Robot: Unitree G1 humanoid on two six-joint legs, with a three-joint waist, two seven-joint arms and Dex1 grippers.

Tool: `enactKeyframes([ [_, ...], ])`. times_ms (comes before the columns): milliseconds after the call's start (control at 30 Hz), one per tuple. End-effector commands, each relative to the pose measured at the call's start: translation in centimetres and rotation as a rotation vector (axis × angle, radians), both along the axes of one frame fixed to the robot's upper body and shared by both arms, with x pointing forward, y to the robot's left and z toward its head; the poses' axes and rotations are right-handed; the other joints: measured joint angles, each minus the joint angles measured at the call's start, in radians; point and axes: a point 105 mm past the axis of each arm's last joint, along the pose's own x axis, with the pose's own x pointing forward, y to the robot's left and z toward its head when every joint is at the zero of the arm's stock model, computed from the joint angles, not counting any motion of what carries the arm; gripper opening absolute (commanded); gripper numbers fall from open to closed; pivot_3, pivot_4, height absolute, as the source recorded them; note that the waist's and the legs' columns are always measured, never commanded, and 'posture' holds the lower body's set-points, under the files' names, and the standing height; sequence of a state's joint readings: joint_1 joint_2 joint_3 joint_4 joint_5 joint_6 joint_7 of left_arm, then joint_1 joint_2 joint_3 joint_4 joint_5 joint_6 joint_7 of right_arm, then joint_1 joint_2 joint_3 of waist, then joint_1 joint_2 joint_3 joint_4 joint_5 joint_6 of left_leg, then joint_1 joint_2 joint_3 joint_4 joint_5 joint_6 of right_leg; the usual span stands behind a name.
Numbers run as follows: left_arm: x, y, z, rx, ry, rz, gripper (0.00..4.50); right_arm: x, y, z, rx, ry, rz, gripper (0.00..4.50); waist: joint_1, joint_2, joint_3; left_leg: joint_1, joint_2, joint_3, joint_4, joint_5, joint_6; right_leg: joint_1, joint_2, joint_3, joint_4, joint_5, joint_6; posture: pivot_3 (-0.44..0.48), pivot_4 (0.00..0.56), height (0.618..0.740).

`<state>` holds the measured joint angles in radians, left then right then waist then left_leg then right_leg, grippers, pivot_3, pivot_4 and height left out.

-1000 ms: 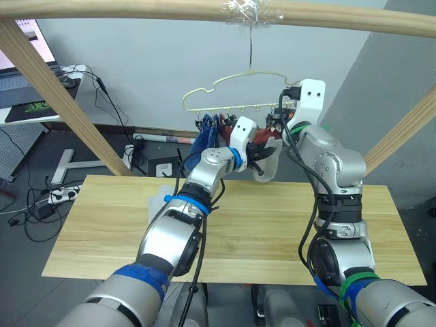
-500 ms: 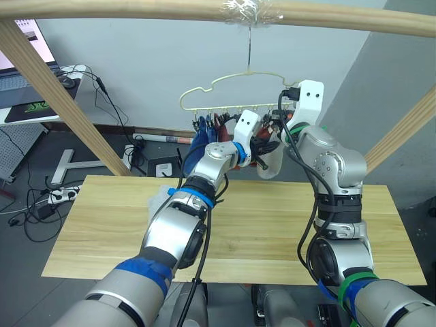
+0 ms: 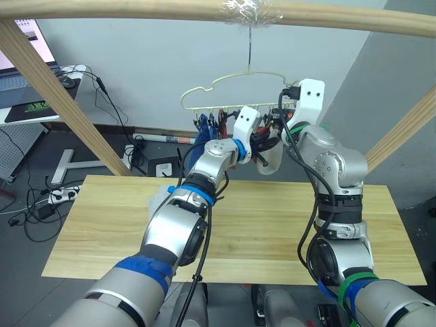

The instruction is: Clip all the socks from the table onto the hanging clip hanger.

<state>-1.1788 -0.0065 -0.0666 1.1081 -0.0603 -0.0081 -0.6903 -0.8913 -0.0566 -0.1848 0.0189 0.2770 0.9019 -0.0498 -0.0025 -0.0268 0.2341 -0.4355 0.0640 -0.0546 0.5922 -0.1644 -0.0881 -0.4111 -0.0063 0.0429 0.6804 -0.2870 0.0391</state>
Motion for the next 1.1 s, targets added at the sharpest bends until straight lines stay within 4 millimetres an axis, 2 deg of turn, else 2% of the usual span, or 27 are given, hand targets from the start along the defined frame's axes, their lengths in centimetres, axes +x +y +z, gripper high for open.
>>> enactKeyframes([
  [33, -0.1, -0.9, 2.5, -0.047, -0.06, -0.026, 0.56, -0.4, 0.1, 1.8, 0.0, -0.066, -0.001, 2.15, 0.0, 0.0, 0.0, 0.0, 0.0, 0.0, 0.0, 0.0, 0.0, 0.0, 0.0, 0.0, 0.0, 0.0, 0.0, 0.076, 0.201, 0.74],
  [100, -0.1, -0.8, 2.5, -0.053, -0.049, -0.029, 0.56, -0.5, 0.2, 1.7, -0.004, -0.063, 0.002, 2.82, 0.0, 0.0, 0.0, 0.0, 0.0, 0.0, 0.0, 0.0, 0.0, 0.0, 0.0, 0.0, 0.0, 0.0, 0.0, 0.076, 0.201, 0.74],
  [167, -0.3, -0.9, 2.4, -0.051, -0.044, -0.042, 0.56, -0.6, 0.3, 1.6, -0.006, -0.061, 0.007, 2.82, 0.0, 0.0, 0.0, 0.0, 0.0, 0.0, 0.0, 0.0, 0.0, 0.0, 0.0, 0.0, 0.0, 0.0, 0.0, 0.073, 0.2, 0.74],
  [267, -0.4, -0.9, 2.1, -0.038, -0.046, -0.053, 1.17, -0.8, 0.4, 1.5, -0.009, -0.057, 0.015, 2.86, 0.0, 0.0, 0.0, 0.0, 0.0, 0.0, 0.0, 0.0, 0.0, 0.0, 0.0, 0.0, 0.0, 0.0, 0.0, 0.073, 0.2, 0.74],
  [600, -2.3, -0.3, 0.4, -0.02, -0.022, -0.145, 4.33, -3.0, 0.7, 0.2, -0.042, -0.008, 0.089, 2.86, -0.001, 0.0, 0.0, 0.0, 0.0, 0.0, 0.0, 0.0, 0.0, 0.0, 0.0, 0.0, 0.001, 0.0, 0.0, 0.061, 0.202, 0.74],
  [867, -5.0, 2.0, 0.5, -0.067, 0.016, -0.192, 4.33, -5.2, 0.0, -0.7, -0.074, 0.006, 0.069, 2.86, -0.005, 0.0, 0.0, 0.0, 0.0, -0.001, 0.0, 0.0, 0.0, 0.0, 0.0, 0.0, 0.002, 0.0, 0.0, 0.052, 0.199, 0.74],
  [1100, -6.6, 5.0, 2.6, -0.123, 0.02, -0.212, 4.33, -7.2, -1.3, -1.3, -0.133, -0.02, 0.008, 2.86, -0.006, 0.0, 0.0, 0.001, 0.0, -0.001, 0.001, 0.0, 0.0, 0.001, 0.0, 0.0, 0.002, 0.0, 0.0, 0.046, 0.193, 0.74],
])
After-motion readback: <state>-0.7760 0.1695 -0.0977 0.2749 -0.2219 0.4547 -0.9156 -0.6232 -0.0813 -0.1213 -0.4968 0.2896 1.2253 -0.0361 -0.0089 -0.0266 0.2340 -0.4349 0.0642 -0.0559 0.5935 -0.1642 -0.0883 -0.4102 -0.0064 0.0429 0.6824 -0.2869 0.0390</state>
